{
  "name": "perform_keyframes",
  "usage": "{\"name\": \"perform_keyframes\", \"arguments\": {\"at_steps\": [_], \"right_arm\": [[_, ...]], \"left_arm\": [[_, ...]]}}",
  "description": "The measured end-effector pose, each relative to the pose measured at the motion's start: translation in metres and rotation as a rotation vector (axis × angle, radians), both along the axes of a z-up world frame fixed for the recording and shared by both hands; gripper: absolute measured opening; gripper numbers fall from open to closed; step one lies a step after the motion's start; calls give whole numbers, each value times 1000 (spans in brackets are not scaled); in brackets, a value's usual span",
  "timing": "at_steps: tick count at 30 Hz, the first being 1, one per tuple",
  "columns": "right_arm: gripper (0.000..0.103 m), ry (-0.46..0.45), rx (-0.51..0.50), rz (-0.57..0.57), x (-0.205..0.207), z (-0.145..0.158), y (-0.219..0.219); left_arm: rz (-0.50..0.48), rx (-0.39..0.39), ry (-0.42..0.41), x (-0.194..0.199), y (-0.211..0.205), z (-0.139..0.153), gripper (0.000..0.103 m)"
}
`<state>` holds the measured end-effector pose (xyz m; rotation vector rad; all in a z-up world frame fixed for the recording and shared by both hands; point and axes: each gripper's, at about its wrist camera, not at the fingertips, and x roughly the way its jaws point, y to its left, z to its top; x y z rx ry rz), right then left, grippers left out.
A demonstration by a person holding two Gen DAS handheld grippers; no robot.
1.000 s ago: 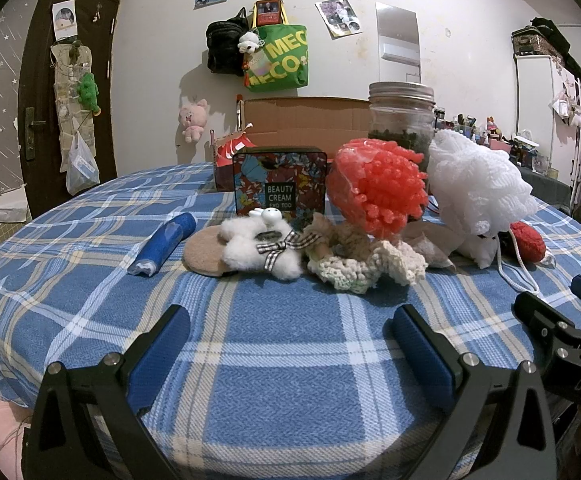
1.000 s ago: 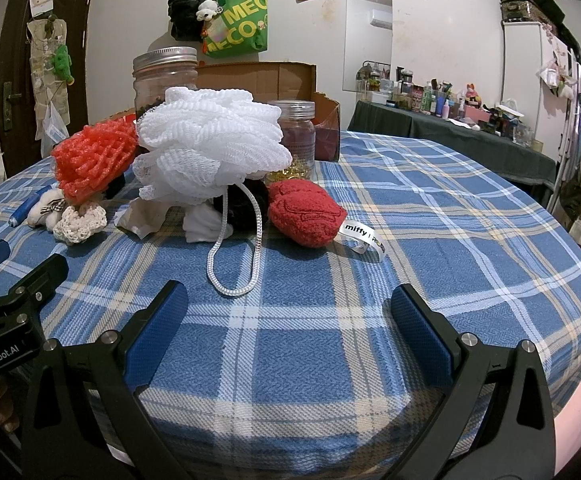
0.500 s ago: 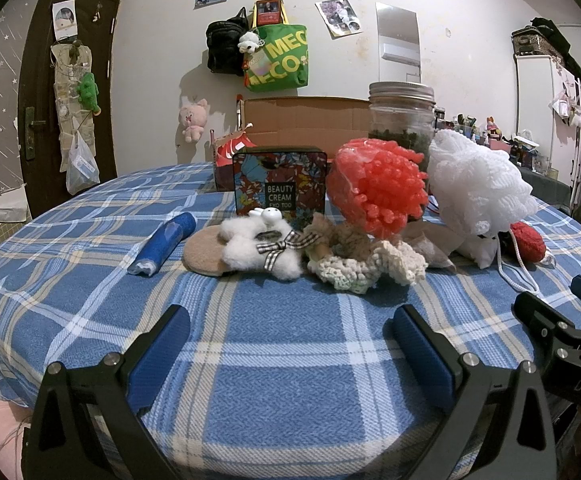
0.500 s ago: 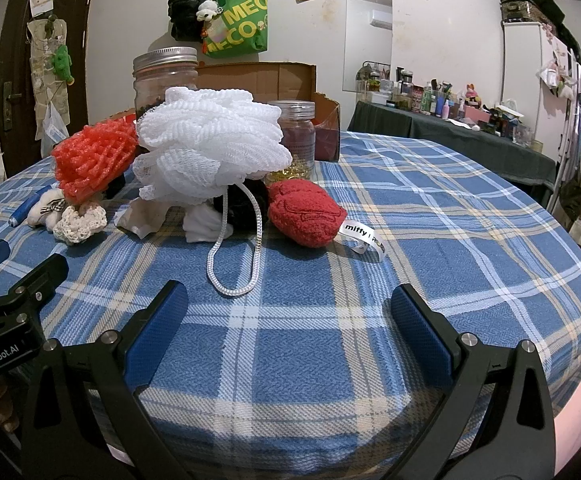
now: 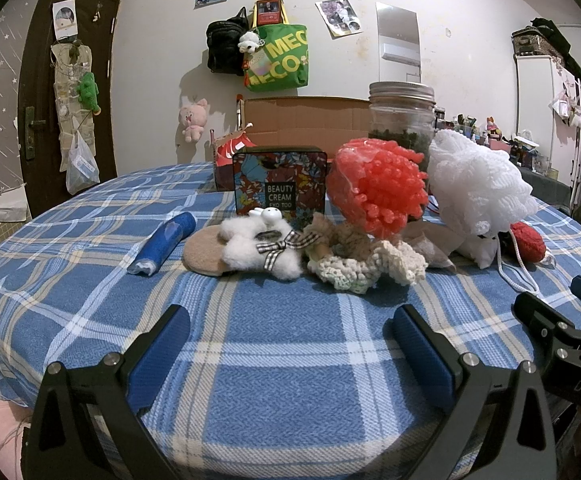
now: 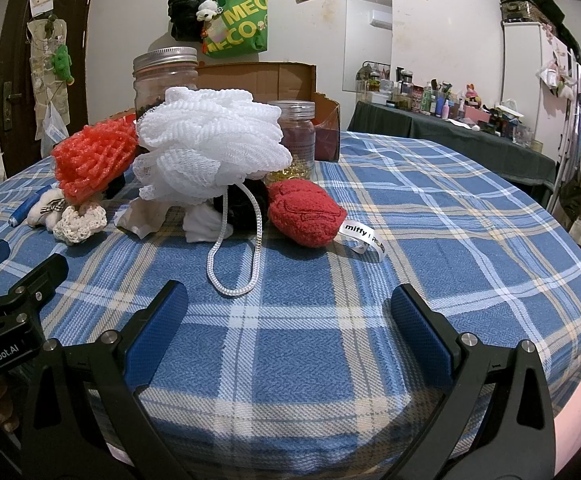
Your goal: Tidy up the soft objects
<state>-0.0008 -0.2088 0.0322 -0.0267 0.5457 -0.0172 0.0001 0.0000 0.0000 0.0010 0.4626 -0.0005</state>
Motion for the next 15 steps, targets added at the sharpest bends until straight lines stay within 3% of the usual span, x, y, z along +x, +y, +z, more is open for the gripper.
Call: {"name": "perform_keyframes", "arguments": {"at_steps": [15], "right_arm": [[103, 4, 4, 1, -1, 0, 0]], "left_arm": [[-1, 1, 2, 0, 0, 0, 103]]}}
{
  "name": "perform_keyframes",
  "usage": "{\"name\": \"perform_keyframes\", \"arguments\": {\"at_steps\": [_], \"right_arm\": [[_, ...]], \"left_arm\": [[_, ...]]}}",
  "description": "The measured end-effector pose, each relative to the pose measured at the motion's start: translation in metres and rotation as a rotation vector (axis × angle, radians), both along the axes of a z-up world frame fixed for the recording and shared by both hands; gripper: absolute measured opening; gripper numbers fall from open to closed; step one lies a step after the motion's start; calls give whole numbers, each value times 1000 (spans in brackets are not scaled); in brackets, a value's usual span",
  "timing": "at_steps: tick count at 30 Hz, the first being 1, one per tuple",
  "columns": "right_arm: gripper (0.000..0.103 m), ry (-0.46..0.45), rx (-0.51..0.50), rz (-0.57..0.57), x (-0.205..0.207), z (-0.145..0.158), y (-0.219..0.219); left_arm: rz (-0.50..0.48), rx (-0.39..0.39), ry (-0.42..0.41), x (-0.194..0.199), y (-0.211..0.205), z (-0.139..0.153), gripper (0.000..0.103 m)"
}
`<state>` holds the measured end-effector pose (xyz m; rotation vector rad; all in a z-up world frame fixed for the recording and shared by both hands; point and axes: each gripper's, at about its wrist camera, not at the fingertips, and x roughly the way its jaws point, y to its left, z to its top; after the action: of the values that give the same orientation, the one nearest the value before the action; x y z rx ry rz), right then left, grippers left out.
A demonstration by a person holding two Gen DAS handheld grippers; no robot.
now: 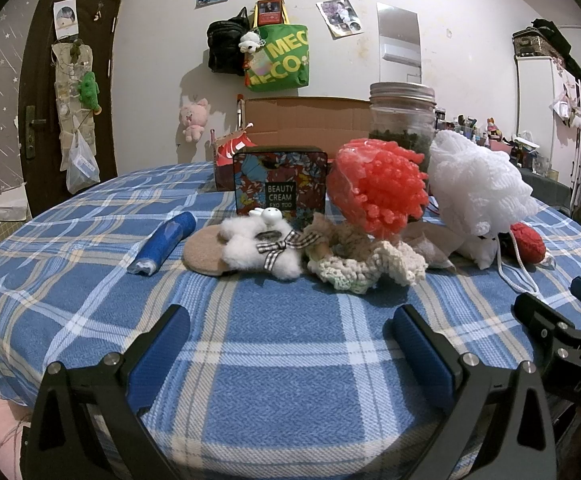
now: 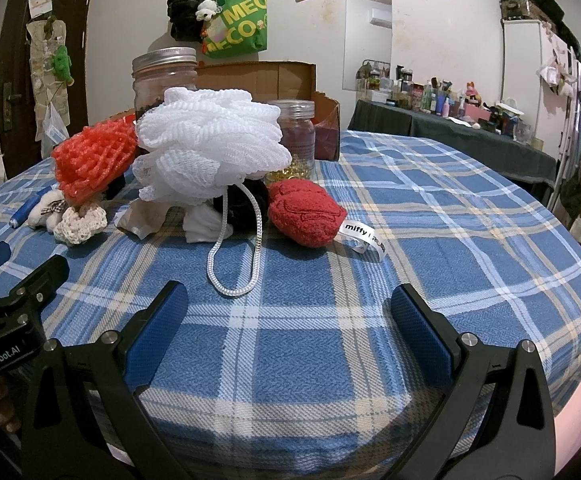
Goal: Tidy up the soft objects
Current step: 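Grasp the red mesh sponge with the left tool while the right tool grasps the white bath puff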
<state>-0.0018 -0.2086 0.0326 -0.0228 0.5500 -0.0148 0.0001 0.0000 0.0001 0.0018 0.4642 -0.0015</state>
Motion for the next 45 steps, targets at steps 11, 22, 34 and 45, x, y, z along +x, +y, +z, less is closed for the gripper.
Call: {"name": "perform_keyframes", "arguments": {"at_steps": [11, 22, 34, 45], "right_arm": [[103, 17, 46, 28, -1, 9, -6], [103, -46, 167, 90, 14, 32, -14], [103, -101, 194, 159, 37, 70, -22], [103, 32, 272, 331, 79, 70, -16]], "left_arm": [[-45, -15, -2, 4, 0, 14, 103], [-96, -34, -46, 9, 2, 38, 103], [-155, -43, -70, 29, -1, 66, 103], [-247, -12, -8, 58, -18, 71, 87]]}}
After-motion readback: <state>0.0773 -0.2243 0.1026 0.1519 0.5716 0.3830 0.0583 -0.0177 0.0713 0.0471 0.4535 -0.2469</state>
